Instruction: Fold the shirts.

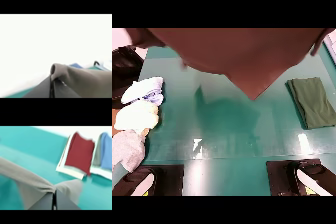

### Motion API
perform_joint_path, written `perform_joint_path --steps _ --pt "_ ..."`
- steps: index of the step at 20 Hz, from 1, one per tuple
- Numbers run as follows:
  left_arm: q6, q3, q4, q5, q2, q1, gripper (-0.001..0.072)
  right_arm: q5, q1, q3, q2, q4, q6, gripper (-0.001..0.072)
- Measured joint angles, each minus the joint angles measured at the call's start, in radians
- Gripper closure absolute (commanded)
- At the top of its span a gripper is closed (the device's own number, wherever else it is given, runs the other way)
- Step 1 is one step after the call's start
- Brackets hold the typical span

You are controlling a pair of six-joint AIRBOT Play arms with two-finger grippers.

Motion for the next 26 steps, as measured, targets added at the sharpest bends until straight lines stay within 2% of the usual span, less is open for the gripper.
perform_joint_path --steps 5,8,13,20,21,22,23,24,26 --pt "-0.022 0.108 0.093 -0.006 0.032 0.002 0.0684 0.070 0.000 0.187 -0.039 -0.055 -0.002 0.0699" --pt "-0.070 0.126 0.188 -0.068 -0.037 0.002 0.0683 0.090 0.000 0.230 -0.092 -0.080 -0.003 0.0699" --pt "-0.119 0.097 0.254 -0.238 -0.316 0.003 0.0683 0.114 0.000 0.209 -0.278 -0.102 -0.003 0.0698" --pt "-0.144 -0.045 0.253 -0.298 -0.751 0.003 0.0680 0.033 0.000 0.003 -0.619 -0.099 -0.026 0.0696" --pt "-0.145 -0.055 0.248 -0.304 -0.795 0.003 0.0599 0.022 0.000 0.002 -0.665 -0.097 -0.027 0.0692" --pt "-0.145 -0.060 0.246 -0.305 -0.824 0.003 0.0293 0.018 0.000 0.010 -0.705 -0.096 -0.027 0.0557" --pt "-0.145 -0.064 0.246 -0.306 -0.845 0.004 0.0130 0.017 -0.001 0.024 -0.743 -0.098 -0.028 0.0381" --pt "-0.147 -0.064 0.245 -0.308 -0.862 0.005 0.0166 0.015 -0.001 0.045 -0.771 -0.101 -0.031 0.0373" --pt "-0.148 -0.047 0.238 -0.328 -0.880 0.006 0.0167 0.019 -0.005 0.096 -0.809 -0.092 -0.031 0.0373"
